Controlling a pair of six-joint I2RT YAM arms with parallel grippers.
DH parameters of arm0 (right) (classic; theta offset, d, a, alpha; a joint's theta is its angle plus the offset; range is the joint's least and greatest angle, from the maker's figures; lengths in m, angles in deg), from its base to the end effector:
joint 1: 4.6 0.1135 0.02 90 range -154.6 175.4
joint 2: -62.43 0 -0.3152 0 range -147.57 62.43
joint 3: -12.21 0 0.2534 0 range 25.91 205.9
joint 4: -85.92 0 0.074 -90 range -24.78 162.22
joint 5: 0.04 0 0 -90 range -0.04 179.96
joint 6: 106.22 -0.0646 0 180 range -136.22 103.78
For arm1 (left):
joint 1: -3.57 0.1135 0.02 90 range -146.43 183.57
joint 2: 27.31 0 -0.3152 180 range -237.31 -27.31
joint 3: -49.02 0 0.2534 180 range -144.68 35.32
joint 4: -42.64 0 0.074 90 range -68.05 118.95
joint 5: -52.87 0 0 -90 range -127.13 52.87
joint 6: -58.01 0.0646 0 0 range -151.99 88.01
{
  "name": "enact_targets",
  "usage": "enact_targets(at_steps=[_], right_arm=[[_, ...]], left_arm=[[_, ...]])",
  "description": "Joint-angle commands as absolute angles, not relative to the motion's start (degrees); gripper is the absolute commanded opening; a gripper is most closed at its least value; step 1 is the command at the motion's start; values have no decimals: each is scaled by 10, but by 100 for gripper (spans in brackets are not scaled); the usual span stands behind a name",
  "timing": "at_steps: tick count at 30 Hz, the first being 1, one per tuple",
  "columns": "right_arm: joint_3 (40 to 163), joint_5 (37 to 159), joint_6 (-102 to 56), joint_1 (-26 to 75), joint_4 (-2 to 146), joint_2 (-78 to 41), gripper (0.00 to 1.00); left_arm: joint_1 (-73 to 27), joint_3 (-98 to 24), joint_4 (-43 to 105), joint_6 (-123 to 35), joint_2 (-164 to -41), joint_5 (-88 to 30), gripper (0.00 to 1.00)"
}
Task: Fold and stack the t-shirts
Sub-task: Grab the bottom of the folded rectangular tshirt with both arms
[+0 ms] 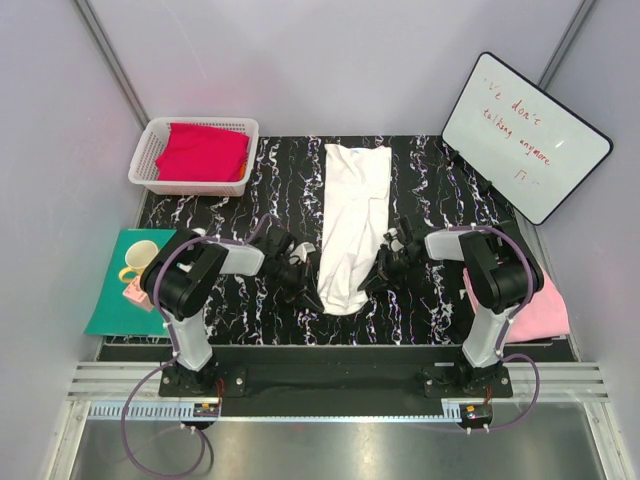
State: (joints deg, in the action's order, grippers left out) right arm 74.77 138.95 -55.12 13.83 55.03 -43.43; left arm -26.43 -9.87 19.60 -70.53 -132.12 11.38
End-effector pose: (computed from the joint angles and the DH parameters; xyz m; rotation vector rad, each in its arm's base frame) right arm 0.2903 0.1481 0.1309 -0.3099 -2.6720 -1.2520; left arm 0.2519 -0.2013 0.1272 -0.0239 -2.6748 1.2713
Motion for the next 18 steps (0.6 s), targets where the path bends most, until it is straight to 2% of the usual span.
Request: enact_targets(at_steps=[1, 3, 7, 18], right_arm=[[738, 1376, -570, 142, 452, -473, 9], [749, 1358, -544, 142, 400, -478, 4], [776, 1331, -502, 142, 339, -494, 0], [792, 1282, -451, 142, 284, -524, 0]], left_arm=[[-263, -115, 184, -689, -1330, 40, 0], [-257, -120, 154, -684, -1321, 19, 0], [-237, -112, 125, -675, -1305, 5, 0], [-221, -102, 45, -632, -1287, -14, 0]])
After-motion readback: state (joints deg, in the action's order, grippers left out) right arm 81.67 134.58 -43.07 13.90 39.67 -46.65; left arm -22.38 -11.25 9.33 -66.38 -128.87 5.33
